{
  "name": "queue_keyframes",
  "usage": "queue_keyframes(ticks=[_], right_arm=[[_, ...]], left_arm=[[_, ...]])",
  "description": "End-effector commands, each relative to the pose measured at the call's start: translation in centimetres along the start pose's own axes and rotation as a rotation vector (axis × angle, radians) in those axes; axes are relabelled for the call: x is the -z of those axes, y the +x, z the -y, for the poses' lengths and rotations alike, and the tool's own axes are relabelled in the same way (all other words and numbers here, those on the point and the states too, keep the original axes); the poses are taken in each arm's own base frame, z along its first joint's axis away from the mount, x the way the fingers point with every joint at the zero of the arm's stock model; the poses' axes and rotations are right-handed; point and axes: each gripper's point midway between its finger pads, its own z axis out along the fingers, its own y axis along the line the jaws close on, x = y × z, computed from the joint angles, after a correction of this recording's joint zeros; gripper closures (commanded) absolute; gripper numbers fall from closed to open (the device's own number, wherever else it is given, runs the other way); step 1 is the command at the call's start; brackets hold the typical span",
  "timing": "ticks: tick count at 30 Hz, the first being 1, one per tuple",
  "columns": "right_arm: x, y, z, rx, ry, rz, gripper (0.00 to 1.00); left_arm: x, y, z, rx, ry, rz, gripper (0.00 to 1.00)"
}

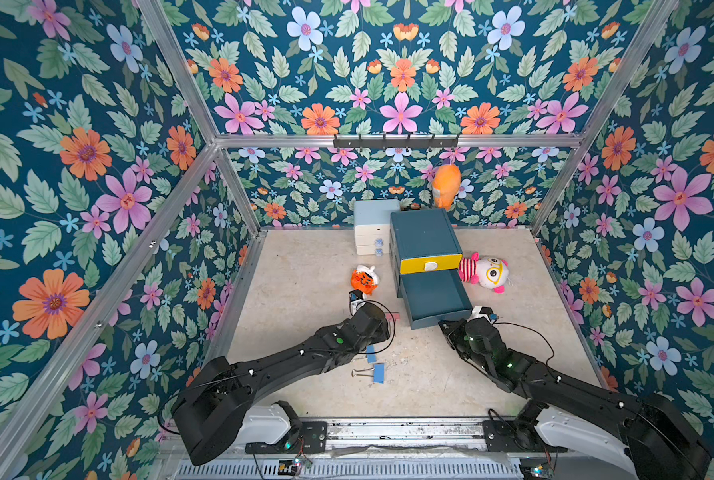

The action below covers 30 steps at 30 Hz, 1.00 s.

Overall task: Put the binder clips in the drawer according to color
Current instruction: Open the drawer in the storage box.

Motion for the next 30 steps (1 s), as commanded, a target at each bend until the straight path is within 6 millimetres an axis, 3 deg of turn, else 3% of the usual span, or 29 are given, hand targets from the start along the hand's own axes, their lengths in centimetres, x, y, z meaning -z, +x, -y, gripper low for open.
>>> queue_keyframes(ticks=[1,7,15,21,30], right_arm=[[-0.2,-0.2,-0.9,-0.005,-0.017,0.01,1.0],[-0.5,-0.2,-2.1,0.003,-0.025,0.004,1.0],[-0.9,0.0,-1.6,0.007,0.002,-0.006,1.0],[-0.8,0.0,-1.9,0.04,0.022,-0.012,0.78],[0.2,-0.3,-2.6,0.096,0.04,-0.016,0.58]], left_arm=[[0.3,-0.3,-0.1,-0.003,-0.006,0.012,0.35],[0.9,0.2,-0.9,-0.004,-0.022,-0.001,0.34],[1.8,0.9,-1.7,-0.009,-0.048,-0.022,0.29],[2.7,1.9,-1.7,-0.048,-0.066,-0.048,0.28],[3.7,3.9,-2.1,-0.085,-0.091,-0.091,0.25]])
